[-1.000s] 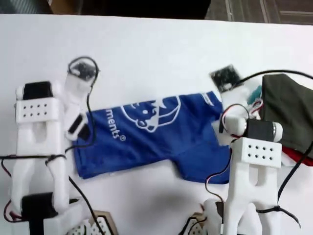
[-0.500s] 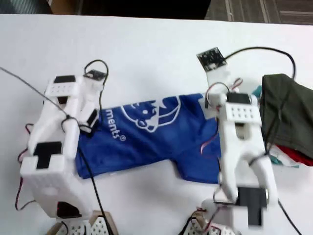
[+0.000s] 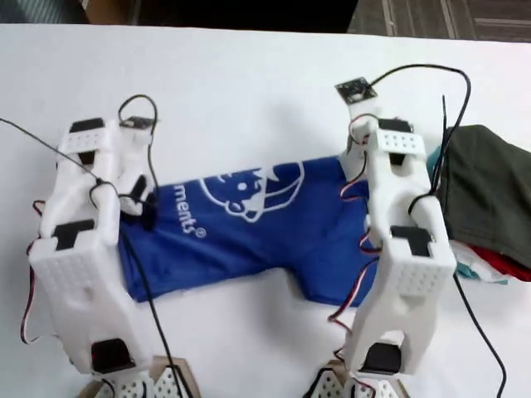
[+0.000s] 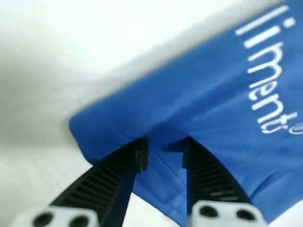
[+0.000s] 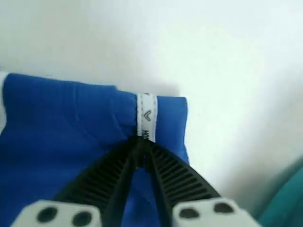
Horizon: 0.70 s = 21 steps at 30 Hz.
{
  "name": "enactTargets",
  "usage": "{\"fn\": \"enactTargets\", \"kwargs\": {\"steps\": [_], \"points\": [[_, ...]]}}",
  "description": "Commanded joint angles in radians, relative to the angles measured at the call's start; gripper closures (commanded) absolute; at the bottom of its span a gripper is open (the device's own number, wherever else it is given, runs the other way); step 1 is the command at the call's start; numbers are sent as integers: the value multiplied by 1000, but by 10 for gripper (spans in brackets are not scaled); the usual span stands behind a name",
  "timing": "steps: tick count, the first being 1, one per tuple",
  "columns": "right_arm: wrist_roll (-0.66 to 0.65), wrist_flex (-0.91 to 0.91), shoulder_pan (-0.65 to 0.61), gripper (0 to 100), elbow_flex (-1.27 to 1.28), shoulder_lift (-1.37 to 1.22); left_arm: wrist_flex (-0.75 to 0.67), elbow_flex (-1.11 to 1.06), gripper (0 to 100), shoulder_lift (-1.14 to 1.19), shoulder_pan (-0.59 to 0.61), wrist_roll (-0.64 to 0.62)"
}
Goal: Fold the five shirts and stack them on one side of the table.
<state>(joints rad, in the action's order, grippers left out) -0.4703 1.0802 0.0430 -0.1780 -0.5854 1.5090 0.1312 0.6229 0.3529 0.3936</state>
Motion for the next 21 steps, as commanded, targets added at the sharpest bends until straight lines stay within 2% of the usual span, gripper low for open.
{"fn": "enactTargets", "kwargs": {"steps": [1, 11, 17, 21], "points": [[3, 48, 62, 975, -167, -73, 41, 81, 837, 38, 77, 26], [3, 263, 42, 975, -459, -160, 77, 240, 836, 54, 54, 23], [3, 481, 21, 975, -752, -160, 250, 367, 836, 48, 61, 25], [3, 630, -2, 975, -861, -160, 269, 414, 836, 48, 58, 25]]}}
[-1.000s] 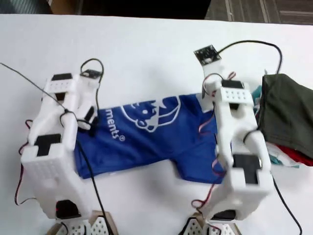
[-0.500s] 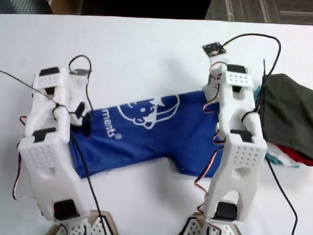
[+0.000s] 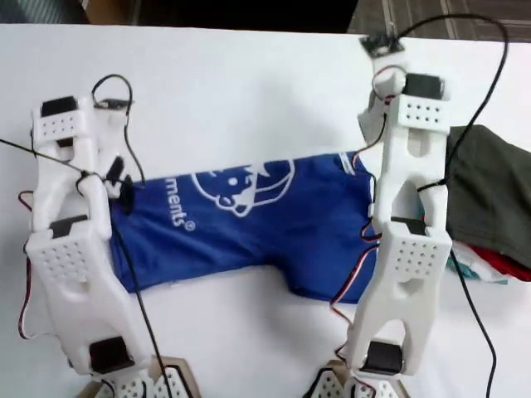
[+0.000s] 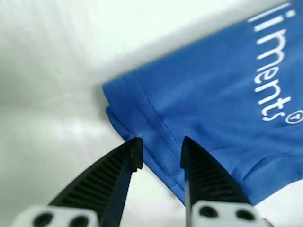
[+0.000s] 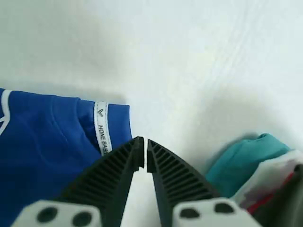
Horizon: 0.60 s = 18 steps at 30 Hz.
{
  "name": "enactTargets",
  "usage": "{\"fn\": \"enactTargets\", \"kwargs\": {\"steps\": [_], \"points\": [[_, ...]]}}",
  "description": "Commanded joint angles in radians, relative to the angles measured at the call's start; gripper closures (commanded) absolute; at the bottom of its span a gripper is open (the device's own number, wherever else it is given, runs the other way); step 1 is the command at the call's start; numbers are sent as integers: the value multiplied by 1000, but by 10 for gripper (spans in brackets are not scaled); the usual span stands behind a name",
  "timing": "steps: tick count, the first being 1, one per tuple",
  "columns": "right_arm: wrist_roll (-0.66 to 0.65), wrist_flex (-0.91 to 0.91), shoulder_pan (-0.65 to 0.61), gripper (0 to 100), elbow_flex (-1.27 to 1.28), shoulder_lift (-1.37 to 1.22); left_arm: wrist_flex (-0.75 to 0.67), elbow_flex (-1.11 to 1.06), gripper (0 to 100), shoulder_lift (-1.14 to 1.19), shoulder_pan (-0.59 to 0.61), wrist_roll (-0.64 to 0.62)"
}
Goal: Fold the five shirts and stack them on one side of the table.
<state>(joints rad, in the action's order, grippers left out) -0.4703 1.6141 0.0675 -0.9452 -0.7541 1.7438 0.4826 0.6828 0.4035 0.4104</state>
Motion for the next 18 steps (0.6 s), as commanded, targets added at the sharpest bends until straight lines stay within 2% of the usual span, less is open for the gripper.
{"fn": "enactTargets", "kwargs": {"steps": [1, 5, 8, 12, 18], "points": [[2, 99, -28, 976, -94, 15, 34, 76, 836, -8, 8, 8], [-71, 99, -31, 976, -71, 105, 34, 136, 836, -8, 17, 8], [-106, 101, -67, 976, 37, 232, 29, 214, 837, -8, 51, -32], [-132, 99, -148, 976, 288, 456, 12, 285, 837, -5, 106, -192], [-132, 54, -283, 976, 776, 739, -46, 180, 838, -5, 101, -227]]}}
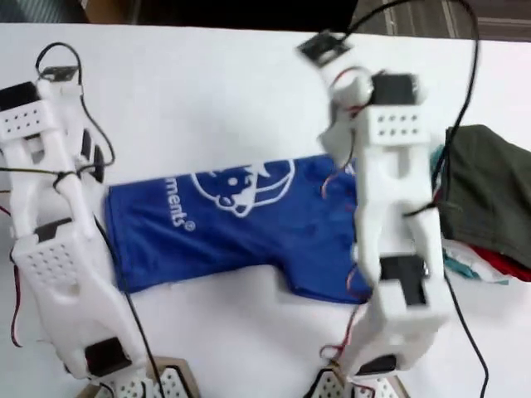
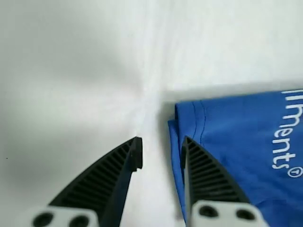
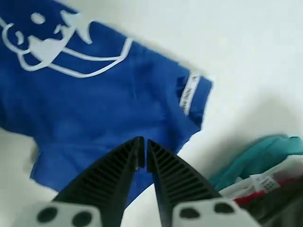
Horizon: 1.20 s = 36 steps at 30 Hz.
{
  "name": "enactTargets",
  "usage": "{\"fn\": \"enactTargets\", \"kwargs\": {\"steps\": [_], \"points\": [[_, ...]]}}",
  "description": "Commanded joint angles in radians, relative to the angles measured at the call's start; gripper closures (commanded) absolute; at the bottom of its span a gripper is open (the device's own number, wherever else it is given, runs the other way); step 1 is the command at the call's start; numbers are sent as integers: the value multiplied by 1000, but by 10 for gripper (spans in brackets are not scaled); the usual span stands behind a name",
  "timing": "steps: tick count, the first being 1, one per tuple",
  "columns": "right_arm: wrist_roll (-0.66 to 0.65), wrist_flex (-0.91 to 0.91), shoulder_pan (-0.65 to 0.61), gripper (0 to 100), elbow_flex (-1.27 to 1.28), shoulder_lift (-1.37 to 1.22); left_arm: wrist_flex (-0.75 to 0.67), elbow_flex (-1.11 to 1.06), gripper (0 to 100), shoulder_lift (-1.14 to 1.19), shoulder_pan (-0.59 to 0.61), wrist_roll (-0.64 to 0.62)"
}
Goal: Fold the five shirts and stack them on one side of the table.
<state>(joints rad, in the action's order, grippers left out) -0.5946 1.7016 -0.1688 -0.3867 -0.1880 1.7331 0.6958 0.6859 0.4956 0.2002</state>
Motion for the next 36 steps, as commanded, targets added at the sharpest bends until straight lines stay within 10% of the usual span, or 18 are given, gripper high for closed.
{"fn": "enactTargets", "kwargs": {"steps": [1, 11, 22, 36], "points": [[-11, -56, -56, 976, 302, 217, -48, -54, 838, -8, 11, -18], [-431, -110, -108, 877, 1011, 532, -203, -213, 838, -9, 14, -141], [-442, -130, -308, 711, 1254, 568, -318, -341, 838, -9, 15, -141], [-448, -458, -162, 711, 1401, 559, -358, -361, 838, -8, 11, -141]]}}
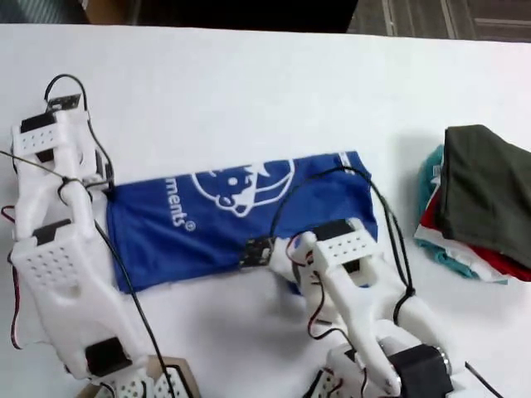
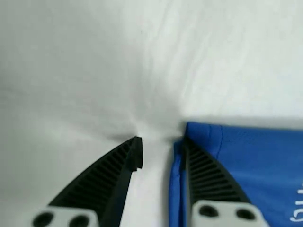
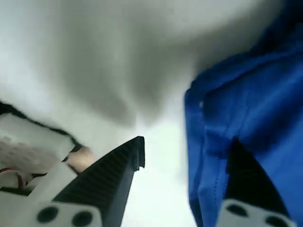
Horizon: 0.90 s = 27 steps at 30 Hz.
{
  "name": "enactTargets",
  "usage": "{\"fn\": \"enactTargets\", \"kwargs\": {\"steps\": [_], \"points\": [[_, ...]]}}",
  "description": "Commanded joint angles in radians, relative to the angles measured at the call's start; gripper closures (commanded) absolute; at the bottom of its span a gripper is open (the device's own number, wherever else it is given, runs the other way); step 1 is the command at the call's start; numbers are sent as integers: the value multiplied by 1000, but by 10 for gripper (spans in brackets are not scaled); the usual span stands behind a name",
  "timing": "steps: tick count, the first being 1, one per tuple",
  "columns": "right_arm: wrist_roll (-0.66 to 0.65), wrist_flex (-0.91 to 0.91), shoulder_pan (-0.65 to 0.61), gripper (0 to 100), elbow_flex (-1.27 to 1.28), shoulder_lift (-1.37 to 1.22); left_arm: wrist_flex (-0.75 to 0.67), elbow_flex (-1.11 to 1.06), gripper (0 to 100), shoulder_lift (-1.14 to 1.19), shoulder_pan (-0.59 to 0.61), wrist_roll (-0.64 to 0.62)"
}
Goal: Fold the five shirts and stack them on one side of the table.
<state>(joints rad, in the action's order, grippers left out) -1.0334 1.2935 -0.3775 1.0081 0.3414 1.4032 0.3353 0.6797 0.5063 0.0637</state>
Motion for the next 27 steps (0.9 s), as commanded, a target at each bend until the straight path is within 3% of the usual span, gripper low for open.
{"fn": "enactTargets", "kwargs": {"steps": [1, 14, 21, 27], "points": [[-9, -64, 58, 711, 9, 30, -29, -1, 838, -2, 0, -5], [-6, -214, 67, 724, 75, -27, -23, -2, 838, -2, 3, 0], [-6, -226, 67, 983, 11, -166, -23, -2, 838, -2, 5, 2], [14, -199, 67, 927, -37, -236, -23, -2, 838, -2, 5, 2]]}}
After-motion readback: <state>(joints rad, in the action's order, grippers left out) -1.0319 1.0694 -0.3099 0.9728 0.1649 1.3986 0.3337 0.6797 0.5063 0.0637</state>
